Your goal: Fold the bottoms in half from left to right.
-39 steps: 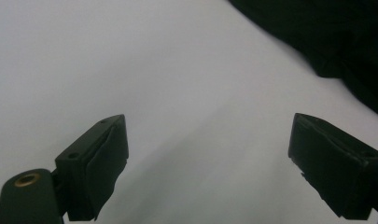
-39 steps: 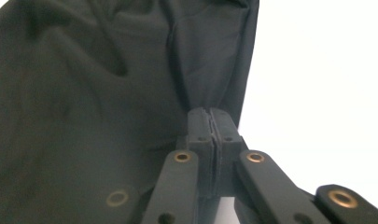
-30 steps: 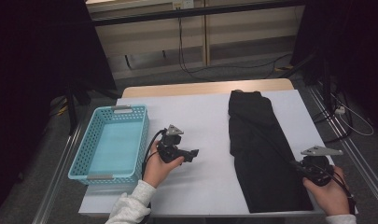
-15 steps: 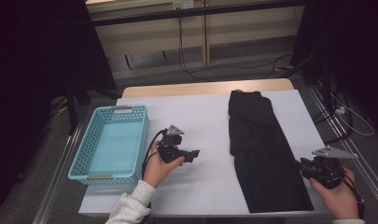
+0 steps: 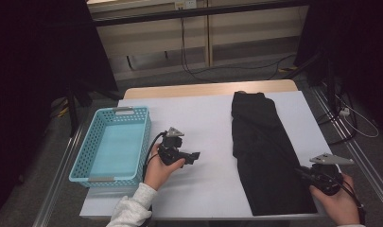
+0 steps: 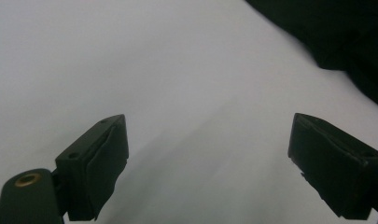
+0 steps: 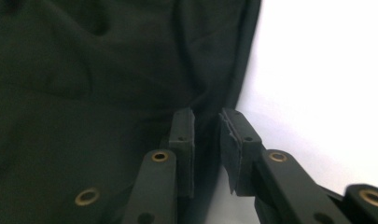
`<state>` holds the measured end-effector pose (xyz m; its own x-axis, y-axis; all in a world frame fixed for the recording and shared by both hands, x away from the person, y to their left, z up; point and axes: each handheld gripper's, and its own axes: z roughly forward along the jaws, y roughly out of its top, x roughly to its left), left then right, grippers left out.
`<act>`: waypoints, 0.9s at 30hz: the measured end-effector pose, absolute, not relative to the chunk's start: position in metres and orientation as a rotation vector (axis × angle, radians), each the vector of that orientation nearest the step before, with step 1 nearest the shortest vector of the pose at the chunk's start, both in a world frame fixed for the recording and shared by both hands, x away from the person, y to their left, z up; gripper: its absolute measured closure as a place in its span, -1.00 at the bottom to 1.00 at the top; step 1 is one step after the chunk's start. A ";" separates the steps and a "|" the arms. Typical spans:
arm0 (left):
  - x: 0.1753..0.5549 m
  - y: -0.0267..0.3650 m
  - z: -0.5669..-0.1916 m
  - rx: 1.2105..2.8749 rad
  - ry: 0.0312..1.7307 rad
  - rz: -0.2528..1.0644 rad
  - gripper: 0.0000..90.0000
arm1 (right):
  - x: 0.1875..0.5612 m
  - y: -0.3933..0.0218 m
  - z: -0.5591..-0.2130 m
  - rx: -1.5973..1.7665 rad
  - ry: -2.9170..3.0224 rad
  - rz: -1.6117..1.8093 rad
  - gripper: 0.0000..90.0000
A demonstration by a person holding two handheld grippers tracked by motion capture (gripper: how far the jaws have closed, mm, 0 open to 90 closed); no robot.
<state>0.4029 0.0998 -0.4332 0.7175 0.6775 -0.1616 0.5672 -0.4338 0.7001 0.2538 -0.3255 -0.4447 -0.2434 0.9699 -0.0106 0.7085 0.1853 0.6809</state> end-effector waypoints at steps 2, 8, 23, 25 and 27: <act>0.402 0.099 -0.433 2.159 0.937 0.177 -0.73 | 0.254 -0.321 -0.446 1.555 2.049 0.792 0.74; 0.401 0.096 -0.432 2.164 0.923 0.178 -0.73 | 0.254 -0.319 -0.443 1.563 2.043 0.830 0.73; 0.401 0.096 -0.430 2.171 0.915 0.186 -0.73 | 0.253 -0.326 -0.442 1.610 2.024 0.819 0.65; 0.401 0.096 -0.430 2.168 0.914 0.189 -0.73 | 0.253 -0.328 -0.444 1.614 2.027 0.807 0.74; 0.401 0.095 -0.430 2.172 0.910 0.184 -0.73 | 0.252 -0.330 -0.443 1.607 2.038 0.800 0.99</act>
